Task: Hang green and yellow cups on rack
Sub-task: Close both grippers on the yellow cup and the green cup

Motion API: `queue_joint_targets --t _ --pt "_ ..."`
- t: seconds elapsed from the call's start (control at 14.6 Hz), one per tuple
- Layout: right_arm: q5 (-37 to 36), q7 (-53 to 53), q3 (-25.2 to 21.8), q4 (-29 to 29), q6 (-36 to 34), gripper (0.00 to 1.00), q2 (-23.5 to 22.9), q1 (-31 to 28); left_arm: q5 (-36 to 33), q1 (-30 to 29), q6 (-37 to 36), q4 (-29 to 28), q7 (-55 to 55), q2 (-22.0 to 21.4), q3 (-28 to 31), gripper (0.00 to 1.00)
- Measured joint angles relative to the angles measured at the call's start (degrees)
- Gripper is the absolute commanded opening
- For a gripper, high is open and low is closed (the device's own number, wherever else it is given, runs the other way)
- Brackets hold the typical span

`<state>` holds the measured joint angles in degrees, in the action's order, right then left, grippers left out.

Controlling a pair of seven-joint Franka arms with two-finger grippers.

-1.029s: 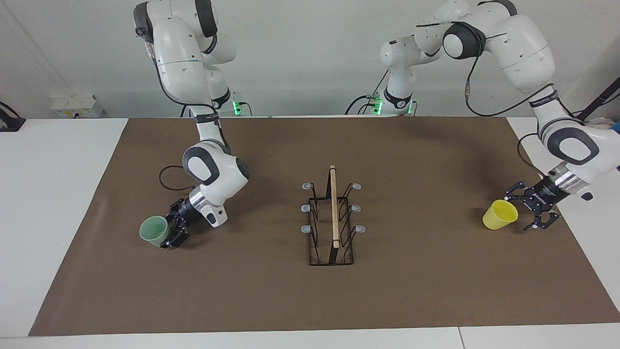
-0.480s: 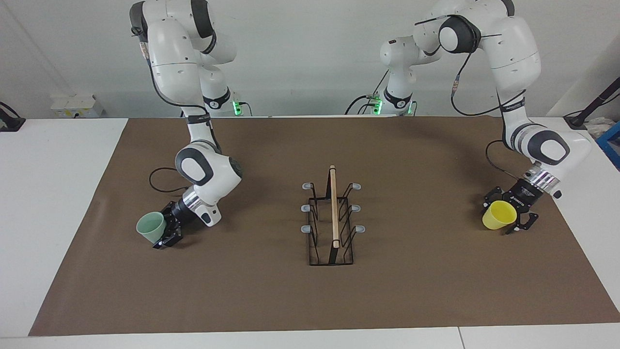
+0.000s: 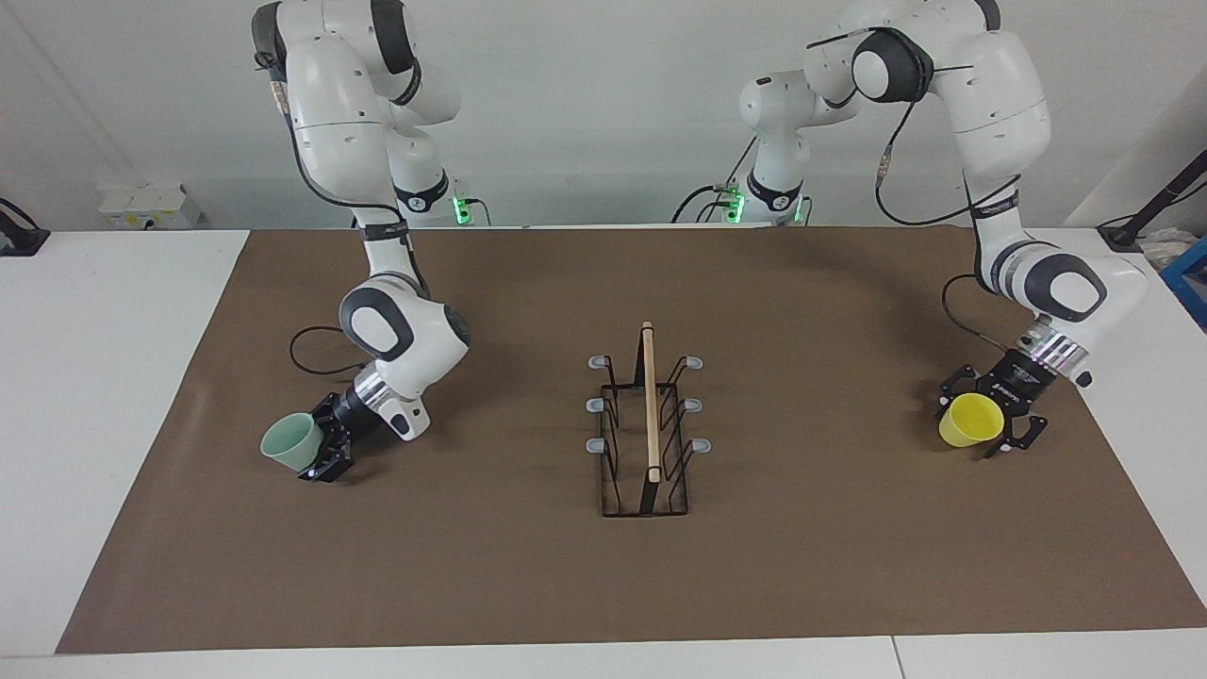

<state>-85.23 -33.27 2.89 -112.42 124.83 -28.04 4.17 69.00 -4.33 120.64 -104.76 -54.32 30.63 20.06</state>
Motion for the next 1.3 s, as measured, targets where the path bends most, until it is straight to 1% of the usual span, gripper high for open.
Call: queue_joint_targets --t 0.07,0.14,0.21,0.27,0.41,0.62,0.82,0.96,1.1,1.23,1.3 --pt "1.7 -0.1 0.1 0.2 0.1 0.0 0.5 0.0 0.0 0.2 0.1 0.0 0.4 0.0 0.0 0.92" --pt "4.5 -0.8 0.1 0.4 0.7 0.0 1.1 0.0 0.0 0.4 0.3 0.0 0.5 0.0 0.0 0.69" --pt "7.9 -2.0 0.1 0.7 1.6 0.0 1.7 -0.1 0.0 0.7 1.0 0.0 0.5 0.0 0.0 0.19" --pt "11.3 -3.3 0.1 1.0 2.2 0.0 2.4 -0.1 0.0 1.1 1.9 0.0 0.5 -0.1 -0.1 0.0" --pt "17.9 -5.1 0.2 1.6 2.5 0.0 4.0 -0.1 0.3 1.7 2.9 0.1 0.5 -0.5 -0.2 0.0" --pt "29.1 -6.6 1.4 2.0 2.6 0.0 7.6 1.0 0.4 2.4 3.5 0.8 0.5 -2.6 -0.2 0.0" --pt "41.6 -6.8 2.3 2.0 2.4 0.0 11.3 2.0 -0.5 2.9 3.5 3.5 0.5 -4.8 -0.3 0.0" --pt "50.3 -6.9 2.3 2.0 2.4 0.0 13.0 1.9 -4.4 3.5 3.5 5.1 0.5 -6.2 -0.3 0.0" --pt "59.0 -6.9 2.4 2.0 3.2 0.0 14.7 1.8 -10.5 4.8 3.5 6.6 0.5 -7.9 -0.4 0.0" --pt "68.1 -7.1 3.6 2.0 7.3 0.0 16.2 1.9 -15.5 6.3 3.4 7.3 0.4 -9.6 -0.9 0.0" --pt "71.1 -7.1 4.6 2.1 9.2 0.0 17.0 1.9 -18.5 7.3 3.4 7.3 0.4 -10.5 -1.1 0.0"
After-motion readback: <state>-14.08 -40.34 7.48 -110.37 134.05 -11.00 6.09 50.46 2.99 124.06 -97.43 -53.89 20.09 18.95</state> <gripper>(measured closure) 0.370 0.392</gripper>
